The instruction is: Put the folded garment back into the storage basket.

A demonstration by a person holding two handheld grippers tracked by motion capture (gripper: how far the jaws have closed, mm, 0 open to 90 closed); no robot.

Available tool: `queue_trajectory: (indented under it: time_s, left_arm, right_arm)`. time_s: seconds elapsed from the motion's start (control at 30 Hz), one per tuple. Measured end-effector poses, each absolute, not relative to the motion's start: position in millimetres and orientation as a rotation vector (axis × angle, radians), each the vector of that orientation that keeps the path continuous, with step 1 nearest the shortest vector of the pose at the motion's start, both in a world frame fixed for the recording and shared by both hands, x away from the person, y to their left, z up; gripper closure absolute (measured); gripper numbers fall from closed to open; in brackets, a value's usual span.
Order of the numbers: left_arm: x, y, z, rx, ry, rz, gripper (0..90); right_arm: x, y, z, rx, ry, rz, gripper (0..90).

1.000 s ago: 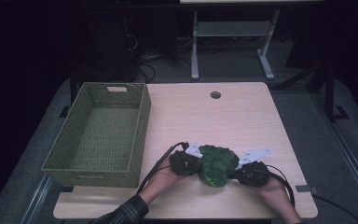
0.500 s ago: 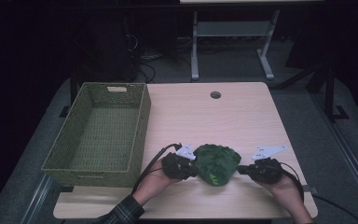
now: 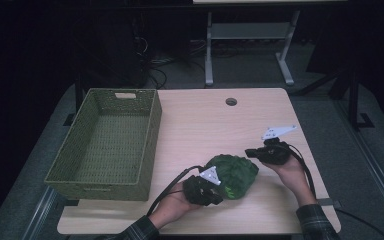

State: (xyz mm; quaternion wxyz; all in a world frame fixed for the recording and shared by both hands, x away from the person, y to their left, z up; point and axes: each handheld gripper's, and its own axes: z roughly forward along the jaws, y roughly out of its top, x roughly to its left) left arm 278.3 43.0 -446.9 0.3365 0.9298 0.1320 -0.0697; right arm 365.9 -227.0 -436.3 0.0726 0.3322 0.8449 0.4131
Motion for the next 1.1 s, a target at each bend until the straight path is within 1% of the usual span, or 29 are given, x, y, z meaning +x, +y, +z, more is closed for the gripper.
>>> queue_trajectory:
  time_s: [0.03, 0.17, 0.43, 0.67, 0.8, 1.1]
  left_arm:
    - [278, 42, -448, 2.426, 0.342, -0.185, 89.8]
    - [276, 33, -456, 2.433, 0.338, -0.194, 89.8]
    - [281, 26, -460, 2.431, 0.355, -0.148, 89.9]
    - [287, 32, -457, 2.423, 0.371, -0.122, 89.8]
    - [295, 40, -455, 2.391, 0.407, -0.130, 89.9]
    - [308, 55, -449, 2.359, 0.464, -0.084, 89.9]
  right_arm:
    - [371, -222, -439, 1.031, 2.571, 1.230, 90.0]
    - [380, -207, -450, 0.985, 2.625, 1.202, 90.0]
    - [377, -198, -455, 0.958, 2.672, 1.185, 90.0]
    - [373, -198, -454, 0.960, 2.680, 1.185, 90.0]
    - [369, -199, -452, 0.942, 2.682, 1.190, 90.0]
    - [352, -210, -453, 0.937, 2.690, 1.162, 90.0]
